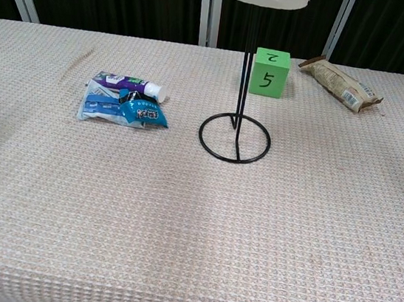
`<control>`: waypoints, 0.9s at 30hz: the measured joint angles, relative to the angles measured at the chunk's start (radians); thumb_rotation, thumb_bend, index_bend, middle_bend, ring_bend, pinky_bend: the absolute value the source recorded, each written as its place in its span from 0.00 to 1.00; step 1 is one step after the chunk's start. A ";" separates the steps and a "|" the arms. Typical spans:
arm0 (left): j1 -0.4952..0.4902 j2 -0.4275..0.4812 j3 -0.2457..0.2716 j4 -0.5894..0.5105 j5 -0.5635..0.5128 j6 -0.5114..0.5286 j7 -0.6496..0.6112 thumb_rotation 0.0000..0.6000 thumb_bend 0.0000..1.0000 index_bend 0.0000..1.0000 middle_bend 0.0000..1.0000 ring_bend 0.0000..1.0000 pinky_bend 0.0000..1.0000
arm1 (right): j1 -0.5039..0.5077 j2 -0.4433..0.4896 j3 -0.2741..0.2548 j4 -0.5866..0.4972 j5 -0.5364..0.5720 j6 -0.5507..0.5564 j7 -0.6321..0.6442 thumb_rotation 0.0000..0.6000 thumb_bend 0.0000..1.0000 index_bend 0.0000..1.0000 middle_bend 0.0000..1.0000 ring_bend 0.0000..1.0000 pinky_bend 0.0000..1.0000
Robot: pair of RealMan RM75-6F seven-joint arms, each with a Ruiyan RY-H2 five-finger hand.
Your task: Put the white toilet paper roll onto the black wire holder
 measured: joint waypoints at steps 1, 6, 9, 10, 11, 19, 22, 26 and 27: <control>0.000 -0.001 0.000 0.001 0.000 -0.001 0.000 0.39 0.12 0.07 0.06 0.04 0.21 | -0.001 -0.003 -0.001 0.003 0.000 -0.001 -0.002 1.00 0.18 0.45 0.41 0.29 0.28; -0.002 -0.007 0.000 0.007 0.000 -0.005 -0.001 0.39 0.12 0.07 0.06 0.04 0.21 | -0.009 -0.019 -0.005 0.020 -0.004 -0.015 -0.003 1.00 0.18 0.45 0.41 0.29 0.28; -0.002 -0.009 0.000 0.010 -0.001 -0.005 -0.001 0.39 0.12 0.07 0.06 0.04 0.21 | -0.015 -0.032 -0.010 0.035 -0.011 -0.026 -0.001 1.00 0.18 0.45 0.41 0.29 0.28; -0.002 -0.010 -0.001 0.011 -0.002 -0.005 0.000 0.39 0.12 0.07 0.06 0.04 0.21 | -0.017 -0.037 -0.013 0.041 -0.015 -0.029 0.000 1.00 0.18 0.45 0.41 0.29 0.28; -0.002 -0.010 -0.001 0.011 -0.002 -0.005 0.000 0.39 0.12 0.07 0.06 0.04 0.21 | -0.019 -0.042 -0.016 0.048 -0.018 -0.034 0.002 1.00 0.18 0.45 0.41 0.29 0.28; 0.001 -0.006 -0.001 0.009 0.002 0.003 0.004 0.39 0.12 0.07 0.05 0.04 0.21 | -0.056 -0.095 -0.048 0.119 -0.100 -0.068 0.039 1.00 0.17 0.43 0.40 0.29 0.28; 0.002 -0.007 -0.001 0.008 0.007 0.008 0.002 0.40 0.12 0.07 0.05 0.04 0.21 | -0.073 -0.108 -0.066 0.136 -0.137 -0.079 0.048 1.00 0.17 0.43 0.39 0.29 0.28; 0.001 -0.008 0.000 0.009 0.011 0.008 0.000 0.39 0.12 0.07 0.05 0.04 0.21 | -0.100 -0.127 -0.087 0.163 -0.189 -0.101 0.075 1.00 0.16 0.41 0.38 0.27 0.27; 0.001 -0.008 0.000 0.009 0.012 0.008 0.001 0.39 0.12 0.07 0.05 0.04 0.21 | -0.106 -0.131 -0.093 0.172 -0.200 -0.114 0.084 1.00 0.16 0.40 0.37 0.26 0.26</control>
